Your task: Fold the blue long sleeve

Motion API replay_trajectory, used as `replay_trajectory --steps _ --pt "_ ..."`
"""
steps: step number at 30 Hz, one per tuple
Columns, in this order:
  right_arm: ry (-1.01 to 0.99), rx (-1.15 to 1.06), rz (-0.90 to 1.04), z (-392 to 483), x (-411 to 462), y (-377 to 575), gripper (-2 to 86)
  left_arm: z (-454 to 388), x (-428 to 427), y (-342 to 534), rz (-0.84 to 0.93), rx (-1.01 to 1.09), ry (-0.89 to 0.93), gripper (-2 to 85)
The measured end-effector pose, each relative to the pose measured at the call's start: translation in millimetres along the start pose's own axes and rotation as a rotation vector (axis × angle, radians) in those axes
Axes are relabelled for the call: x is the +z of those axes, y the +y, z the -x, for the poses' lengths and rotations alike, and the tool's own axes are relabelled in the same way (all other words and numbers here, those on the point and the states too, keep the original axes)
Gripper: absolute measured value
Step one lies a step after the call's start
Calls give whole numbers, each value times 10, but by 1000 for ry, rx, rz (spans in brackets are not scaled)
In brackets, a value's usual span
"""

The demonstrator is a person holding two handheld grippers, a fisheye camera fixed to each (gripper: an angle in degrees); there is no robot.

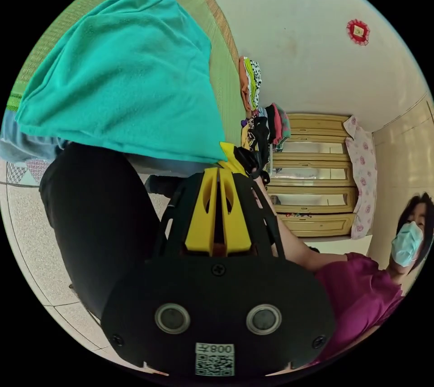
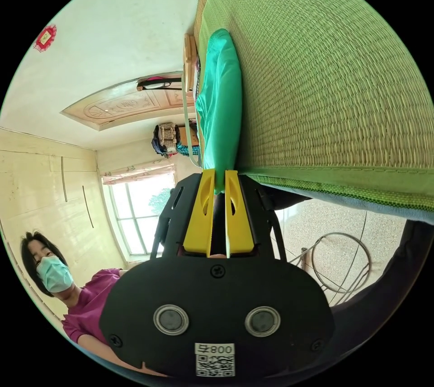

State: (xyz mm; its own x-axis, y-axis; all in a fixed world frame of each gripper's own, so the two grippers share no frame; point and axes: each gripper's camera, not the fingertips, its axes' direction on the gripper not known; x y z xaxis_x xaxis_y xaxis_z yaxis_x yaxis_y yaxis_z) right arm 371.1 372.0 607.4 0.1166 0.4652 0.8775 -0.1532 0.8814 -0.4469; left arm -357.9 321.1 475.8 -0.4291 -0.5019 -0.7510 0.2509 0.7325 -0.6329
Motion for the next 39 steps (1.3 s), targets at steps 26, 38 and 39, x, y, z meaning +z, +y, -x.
replay_trajectory --steps 26,38,39 --pt "13 -8 -7 362 262 -37 26 1196 -1503 525 -412 -367 282 112" --pt "6 11 1 303 233 64 26 1033 -1786 774 -322 -292 175 46" --pt "4 14 -1 292 223 77 26 1026 -1805 813 -318 -282 192 48"
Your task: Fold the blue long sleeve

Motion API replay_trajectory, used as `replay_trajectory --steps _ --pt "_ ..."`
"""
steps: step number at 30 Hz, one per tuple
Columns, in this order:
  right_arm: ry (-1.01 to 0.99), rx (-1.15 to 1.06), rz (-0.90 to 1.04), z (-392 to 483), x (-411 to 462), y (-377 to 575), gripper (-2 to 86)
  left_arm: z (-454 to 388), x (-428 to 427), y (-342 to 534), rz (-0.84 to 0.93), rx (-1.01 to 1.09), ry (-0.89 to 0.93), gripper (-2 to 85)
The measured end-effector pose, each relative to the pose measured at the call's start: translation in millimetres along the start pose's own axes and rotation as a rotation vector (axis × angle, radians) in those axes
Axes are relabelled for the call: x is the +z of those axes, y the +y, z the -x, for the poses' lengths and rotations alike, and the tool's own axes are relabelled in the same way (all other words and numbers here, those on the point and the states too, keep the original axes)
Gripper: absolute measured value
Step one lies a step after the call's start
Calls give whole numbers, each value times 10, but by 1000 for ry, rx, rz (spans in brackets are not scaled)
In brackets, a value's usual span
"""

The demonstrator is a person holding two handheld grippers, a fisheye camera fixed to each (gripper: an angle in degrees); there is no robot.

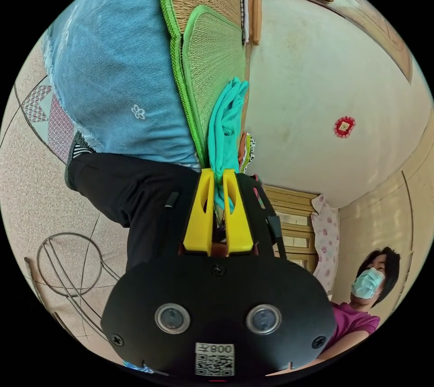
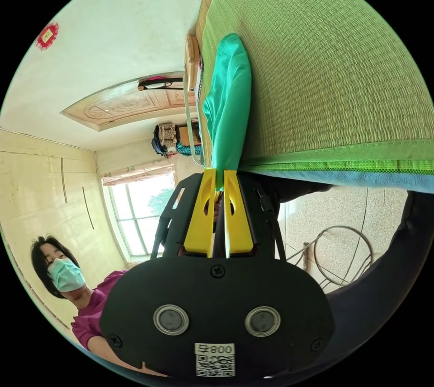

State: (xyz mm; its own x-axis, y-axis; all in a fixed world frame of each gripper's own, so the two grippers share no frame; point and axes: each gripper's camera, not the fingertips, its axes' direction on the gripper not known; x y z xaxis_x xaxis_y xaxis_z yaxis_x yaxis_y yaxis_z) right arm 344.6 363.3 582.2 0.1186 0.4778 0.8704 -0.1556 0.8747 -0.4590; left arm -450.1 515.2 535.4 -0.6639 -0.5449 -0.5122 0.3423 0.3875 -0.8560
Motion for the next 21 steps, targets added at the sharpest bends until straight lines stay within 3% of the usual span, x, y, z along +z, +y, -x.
replay_trajectory --steps 21 --pt "-7 38 -9 -78 -210 399 24 -98 -263 600 44 -5 8 52"
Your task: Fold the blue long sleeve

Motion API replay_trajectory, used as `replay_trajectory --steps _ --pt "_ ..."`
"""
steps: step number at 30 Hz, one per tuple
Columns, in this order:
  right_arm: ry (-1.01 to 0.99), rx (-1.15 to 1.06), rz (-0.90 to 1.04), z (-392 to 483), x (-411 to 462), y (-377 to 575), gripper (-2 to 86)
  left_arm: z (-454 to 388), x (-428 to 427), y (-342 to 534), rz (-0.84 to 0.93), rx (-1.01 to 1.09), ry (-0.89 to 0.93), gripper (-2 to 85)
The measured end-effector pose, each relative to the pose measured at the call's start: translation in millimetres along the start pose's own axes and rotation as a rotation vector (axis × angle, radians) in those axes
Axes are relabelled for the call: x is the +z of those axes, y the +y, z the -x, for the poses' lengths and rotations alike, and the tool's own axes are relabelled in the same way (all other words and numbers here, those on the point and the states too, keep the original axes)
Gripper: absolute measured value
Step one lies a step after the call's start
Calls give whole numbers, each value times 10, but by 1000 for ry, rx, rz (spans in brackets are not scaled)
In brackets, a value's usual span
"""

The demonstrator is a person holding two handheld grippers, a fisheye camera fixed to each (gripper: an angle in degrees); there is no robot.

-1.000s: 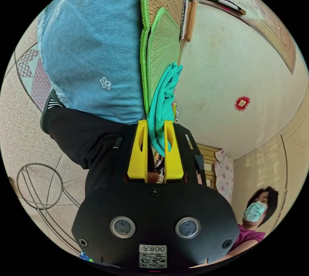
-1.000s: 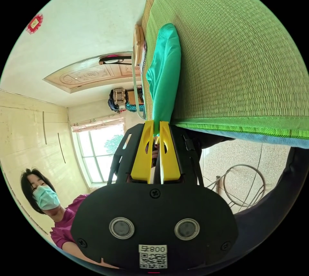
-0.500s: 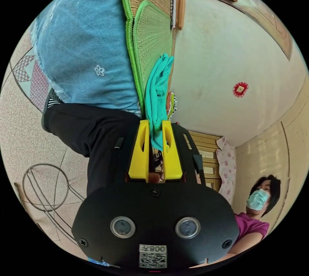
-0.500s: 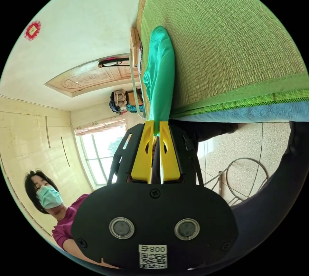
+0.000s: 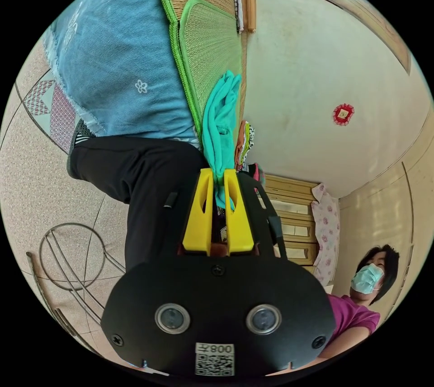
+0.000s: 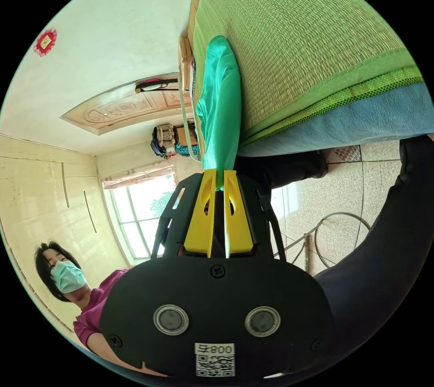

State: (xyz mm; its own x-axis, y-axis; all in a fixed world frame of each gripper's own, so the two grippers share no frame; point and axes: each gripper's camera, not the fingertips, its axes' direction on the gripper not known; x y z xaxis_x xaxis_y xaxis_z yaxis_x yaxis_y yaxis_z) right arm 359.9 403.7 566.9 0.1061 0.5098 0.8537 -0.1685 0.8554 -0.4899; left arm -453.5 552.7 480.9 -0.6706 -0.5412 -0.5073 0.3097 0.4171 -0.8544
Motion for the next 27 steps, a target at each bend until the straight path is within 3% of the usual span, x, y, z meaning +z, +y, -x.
replay_trajectory --steps 10,27 --pt "-5 -23 -15 120 -167 185 23 -242 32 306 -4 45 -29 36" --pt "-70 -92 -33 270 -773 942 21 -698 308 1055 35 99 90 30"
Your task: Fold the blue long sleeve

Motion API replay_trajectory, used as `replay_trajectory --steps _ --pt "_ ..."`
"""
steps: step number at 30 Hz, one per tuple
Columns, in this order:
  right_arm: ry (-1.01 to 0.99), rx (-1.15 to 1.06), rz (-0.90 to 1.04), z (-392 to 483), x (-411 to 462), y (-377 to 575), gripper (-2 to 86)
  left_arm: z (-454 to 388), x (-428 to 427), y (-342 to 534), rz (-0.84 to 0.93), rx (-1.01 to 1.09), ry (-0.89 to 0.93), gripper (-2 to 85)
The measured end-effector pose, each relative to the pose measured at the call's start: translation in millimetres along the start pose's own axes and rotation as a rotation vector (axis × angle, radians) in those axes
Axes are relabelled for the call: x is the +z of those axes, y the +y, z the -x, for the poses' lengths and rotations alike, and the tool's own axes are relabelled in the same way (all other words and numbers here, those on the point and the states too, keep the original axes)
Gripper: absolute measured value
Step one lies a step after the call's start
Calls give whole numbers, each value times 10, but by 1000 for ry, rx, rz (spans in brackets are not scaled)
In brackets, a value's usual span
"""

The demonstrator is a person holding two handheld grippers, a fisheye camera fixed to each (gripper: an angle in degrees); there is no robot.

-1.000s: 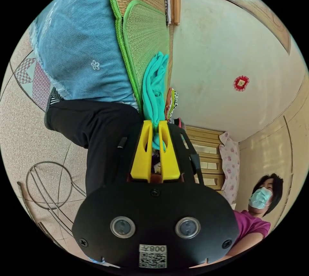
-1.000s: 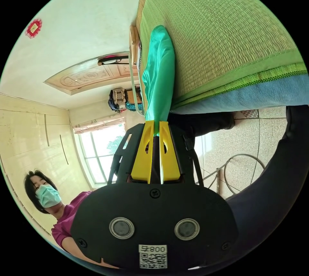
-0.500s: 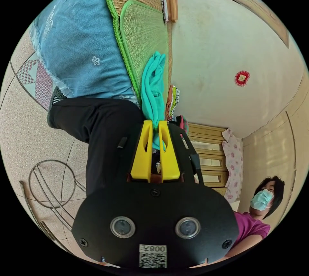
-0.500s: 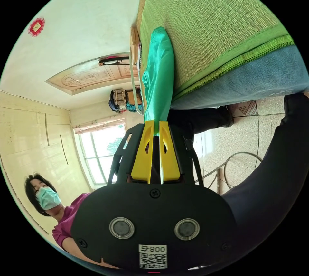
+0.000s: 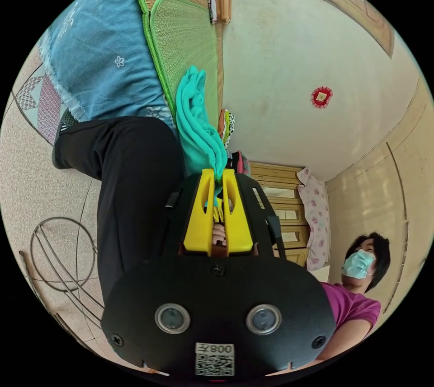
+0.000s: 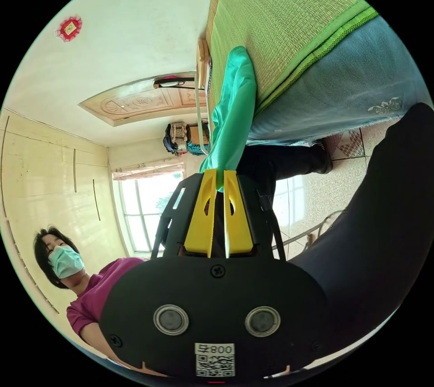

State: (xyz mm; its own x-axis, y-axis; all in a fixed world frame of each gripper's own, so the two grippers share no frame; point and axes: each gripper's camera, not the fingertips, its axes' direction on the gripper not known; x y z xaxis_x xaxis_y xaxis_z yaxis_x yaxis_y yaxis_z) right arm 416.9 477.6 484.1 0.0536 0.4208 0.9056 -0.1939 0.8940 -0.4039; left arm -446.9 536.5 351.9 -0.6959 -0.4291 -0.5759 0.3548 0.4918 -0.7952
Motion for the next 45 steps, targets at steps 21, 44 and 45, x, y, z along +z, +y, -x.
replay_trajectory --steps 21,44,45 --pt "-64 -283 -76 1406 -1104 477 18 -1392 1294 75 57 243 163 28" --pt "-130 -485 -255 2694 -2770 674 18 -2607 4000 -446 225 351 243 28" --pt "-129 -484 -258 2717 -2809 644 18 -2656 4196 -532 234 349 242 28"
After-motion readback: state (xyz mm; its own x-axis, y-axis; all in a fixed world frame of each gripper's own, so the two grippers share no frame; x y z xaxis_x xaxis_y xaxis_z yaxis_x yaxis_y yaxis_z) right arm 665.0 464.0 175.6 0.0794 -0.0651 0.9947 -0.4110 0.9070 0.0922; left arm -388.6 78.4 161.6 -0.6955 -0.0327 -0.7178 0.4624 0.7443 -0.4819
